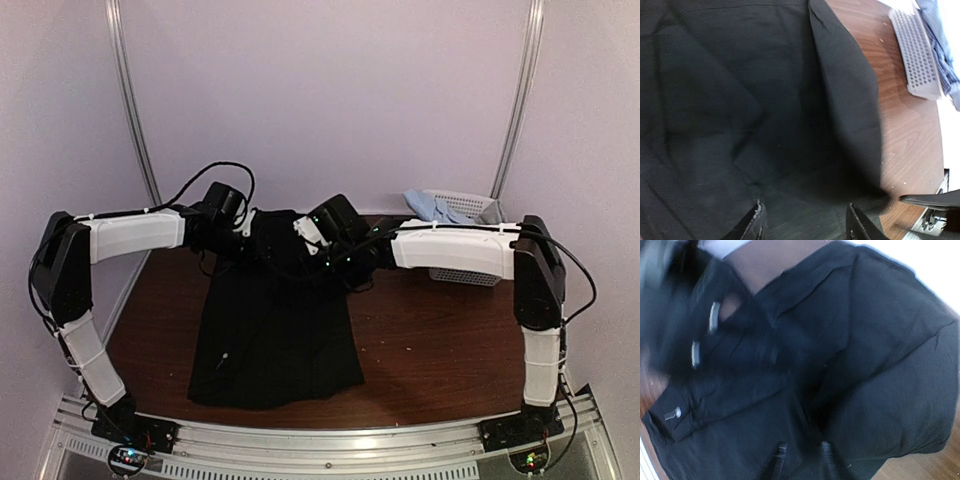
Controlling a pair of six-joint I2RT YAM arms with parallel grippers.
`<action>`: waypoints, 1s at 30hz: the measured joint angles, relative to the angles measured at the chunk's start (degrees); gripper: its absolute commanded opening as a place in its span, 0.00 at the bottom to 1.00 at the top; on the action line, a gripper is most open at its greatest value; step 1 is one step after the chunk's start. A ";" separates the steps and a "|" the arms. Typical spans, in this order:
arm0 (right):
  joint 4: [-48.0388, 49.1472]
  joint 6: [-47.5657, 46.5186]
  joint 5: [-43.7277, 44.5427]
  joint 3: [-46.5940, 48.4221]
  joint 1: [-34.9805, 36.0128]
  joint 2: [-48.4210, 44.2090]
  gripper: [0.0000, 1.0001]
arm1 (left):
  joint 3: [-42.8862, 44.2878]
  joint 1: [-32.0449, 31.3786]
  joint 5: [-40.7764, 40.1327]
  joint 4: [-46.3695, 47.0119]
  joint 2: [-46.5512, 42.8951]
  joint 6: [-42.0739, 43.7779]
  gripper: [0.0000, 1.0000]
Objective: Fold and stack the long sleeve shirts
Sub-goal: Place the sleeve at the center of the board, then pick up the sleeve from the center of the board.
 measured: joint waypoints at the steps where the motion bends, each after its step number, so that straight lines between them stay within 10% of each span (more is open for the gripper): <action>1: 0.02 0.13 -0.26 -1.22 0.70 0.04 0.49 | -0.57 0.79 0.04 -0.02 -0.44 0.02 0.60; 8: 0.24 0.87 0.28 -9.81 -1.22 -0.13 0.68 | -1.16 1.68 0.35 -0.02 -0.90 3.04 0.64; 30: 7.48 6.36 4.83 -26.34 -6.86 -13.22 0.73 | -8.81 -2.34 -0.24 -0.74 -1.49 14.40 0.68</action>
